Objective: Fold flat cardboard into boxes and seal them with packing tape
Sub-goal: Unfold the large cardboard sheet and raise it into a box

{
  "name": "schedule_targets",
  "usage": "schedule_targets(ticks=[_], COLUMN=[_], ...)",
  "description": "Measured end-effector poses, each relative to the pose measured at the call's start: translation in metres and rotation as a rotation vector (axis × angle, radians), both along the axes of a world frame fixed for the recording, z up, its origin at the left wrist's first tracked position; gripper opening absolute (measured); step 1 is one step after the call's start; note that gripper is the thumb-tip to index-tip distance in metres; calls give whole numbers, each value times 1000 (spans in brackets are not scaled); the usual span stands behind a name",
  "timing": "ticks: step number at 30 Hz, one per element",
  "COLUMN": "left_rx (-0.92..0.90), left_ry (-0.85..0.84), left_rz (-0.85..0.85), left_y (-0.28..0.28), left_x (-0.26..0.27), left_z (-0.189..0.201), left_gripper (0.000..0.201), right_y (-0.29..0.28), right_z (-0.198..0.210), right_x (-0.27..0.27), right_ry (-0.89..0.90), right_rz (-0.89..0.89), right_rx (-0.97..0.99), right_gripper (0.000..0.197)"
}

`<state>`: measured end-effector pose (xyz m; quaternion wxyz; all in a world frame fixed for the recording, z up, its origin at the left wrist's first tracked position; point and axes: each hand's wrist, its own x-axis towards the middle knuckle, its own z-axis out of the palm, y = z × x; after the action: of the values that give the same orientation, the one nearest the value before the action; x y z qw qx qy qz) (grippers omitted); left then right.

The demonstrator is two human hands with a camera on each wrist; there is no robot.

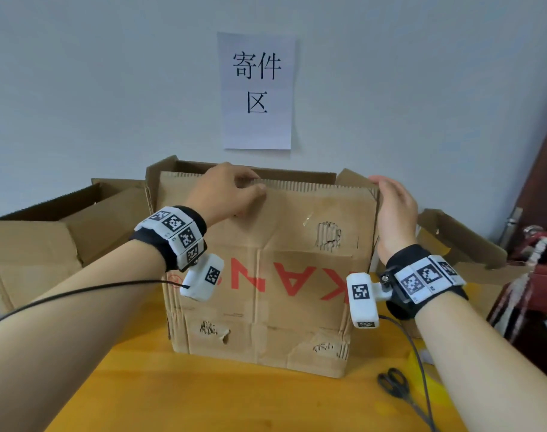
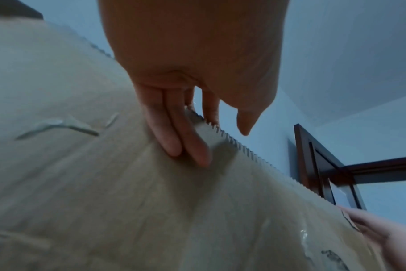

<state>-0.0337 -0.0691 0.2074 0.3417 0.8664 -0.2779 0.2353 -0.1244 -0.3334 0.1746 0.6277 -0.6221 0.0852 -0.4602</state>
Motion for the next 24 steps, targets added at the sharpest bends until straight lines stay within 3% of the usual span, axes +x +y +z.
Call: schedule_targets(ticks=[3, 11, 15, 19, 24], left_rx=[-119, -172, -213, -239, -133], left_ry=[47, 36, 63, 114, 165], left_rz=[-27, 74, 75, 55, 5], left_y=[-3, 24, 41, 52, 41], left_x=[-8, 13, 31, 42, 21], left_z=[5, 2, 3, 7, 16], left_gripper=[32, 67, 70, 59, 41], right_y=[-4, -7, -8, -14, -19], right_z=[1, 2, -3, -2, -4], right_x=[0, -11, -14, -10, 5], right_ry=[9, 55, 70, 89, 195], right_rz=[42, 153, 161, 157, 175], right_rx=[-3, -86, -214, -241, -169], right_gripper=[31, 43, 30, 25, 48])
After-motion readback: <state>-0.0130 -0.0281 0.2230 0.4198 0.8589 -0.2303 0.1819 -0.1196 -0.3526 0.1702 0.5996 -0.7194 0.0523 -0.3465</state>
